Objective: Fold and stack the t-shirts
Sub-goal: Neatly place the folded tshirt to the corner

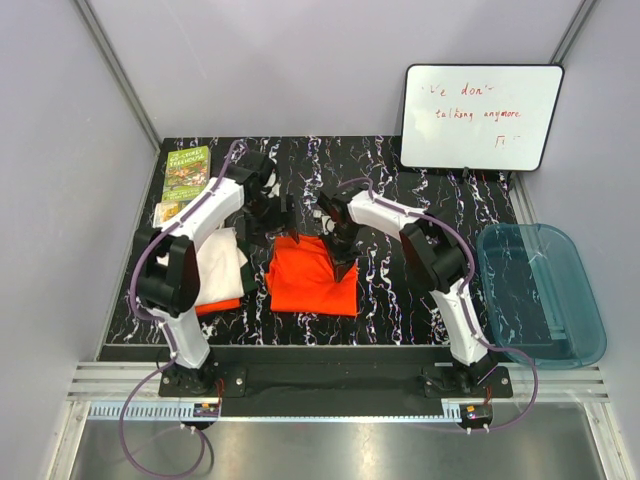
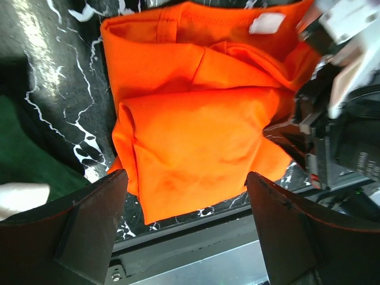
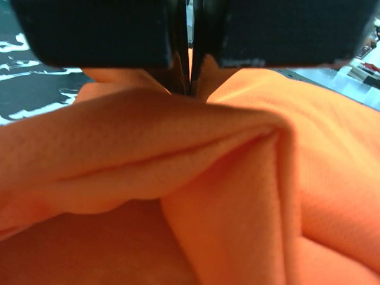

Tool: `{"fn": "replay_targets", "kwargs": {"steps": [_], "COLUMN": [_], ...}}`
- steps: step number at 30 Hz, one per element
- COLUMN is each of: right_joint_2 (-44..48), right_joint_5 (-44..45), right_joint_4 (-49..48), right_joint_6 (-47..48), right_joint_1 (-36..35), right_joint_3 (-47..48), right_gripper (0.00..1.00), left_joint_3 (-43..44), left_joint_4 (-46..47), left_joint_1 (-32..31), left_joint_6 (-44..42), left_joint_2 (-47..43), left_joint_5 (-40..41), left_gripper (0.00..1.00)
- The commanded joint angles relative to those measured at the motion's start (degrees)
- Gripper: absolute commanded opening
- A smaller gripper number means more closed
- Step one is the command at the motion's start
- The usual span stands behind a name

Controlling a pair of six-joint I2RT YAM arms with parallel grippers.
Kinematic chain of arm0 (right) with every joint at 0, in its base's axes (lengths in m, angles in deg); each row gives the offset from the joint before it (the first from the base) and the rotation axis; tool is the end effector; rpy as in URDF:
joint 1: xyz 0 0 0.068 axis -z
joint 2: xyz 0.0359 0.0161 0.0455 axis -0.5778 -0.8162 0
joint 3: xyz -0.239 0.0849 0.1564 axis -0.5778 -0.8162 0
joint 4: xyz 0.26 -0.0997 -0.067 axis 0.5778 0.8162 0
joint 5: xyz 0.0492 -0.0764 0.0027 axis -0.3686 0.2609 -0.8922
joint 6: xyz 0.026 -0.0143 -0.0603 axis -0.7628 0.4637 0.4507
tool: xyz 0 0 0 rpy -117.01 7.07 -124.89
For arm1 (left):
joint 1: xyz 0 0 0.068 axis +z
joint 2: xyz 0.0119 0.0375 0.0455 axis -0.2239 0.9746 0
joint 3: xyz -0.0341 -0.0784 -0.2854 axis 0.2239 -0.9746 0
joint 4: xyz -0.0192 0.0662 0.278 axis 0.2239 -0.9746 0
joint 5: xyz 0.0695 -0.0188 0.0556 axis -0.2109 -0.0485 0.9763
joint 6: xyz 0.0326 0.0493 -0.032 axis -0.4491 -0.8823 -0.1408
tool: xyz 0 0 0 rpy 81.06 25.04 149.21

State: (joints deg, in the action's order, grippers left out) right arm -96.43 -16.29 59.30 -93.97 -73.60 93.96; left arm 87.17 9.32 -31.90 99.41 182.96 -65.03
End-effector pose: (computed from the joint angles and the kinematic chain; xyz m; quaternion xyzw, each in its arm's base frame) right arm 0.3594 0.3071 0.1356 0.2421 -0.9547 -0.1621 0.0599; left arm 0.3709 -0.1426 0.2509 -0.0342 0.9806 -0.1766 0.0775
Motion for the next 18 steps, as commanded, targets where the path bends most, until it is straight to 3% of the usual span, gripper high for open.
{"fn": "replay_targets", "kwargs": {"steps": [1,9,18], "right_joint_2": [-1.9,-2.1,-0.1], "right_joint_5": [7.5,11.9,10.5], "right_joint_4": [2.4,2.4,0.6], "right_joint_6": [-1.2,-2.9,-4.0], "right_joint_1": [0.2,3.1,5.0], "right_joint_3": [2.8,-0.2,-2.9], "right_gripper": [0.0,0.0,0.0], "left_joint_3": [2.0,-1.8,-8.1], "left_joint_4": [-0.9,-0.7,1.9], "left_joint_1": [-1.0,-2.1,-4.9], "left_joint_6": [-1.2,-1.1,0.6], "left_joint_2": [1.5,1.2,2.9], "left_joint_5": [3.4,4.9,5.0], "left_gripper": [0.86,0.88,0.89]}}
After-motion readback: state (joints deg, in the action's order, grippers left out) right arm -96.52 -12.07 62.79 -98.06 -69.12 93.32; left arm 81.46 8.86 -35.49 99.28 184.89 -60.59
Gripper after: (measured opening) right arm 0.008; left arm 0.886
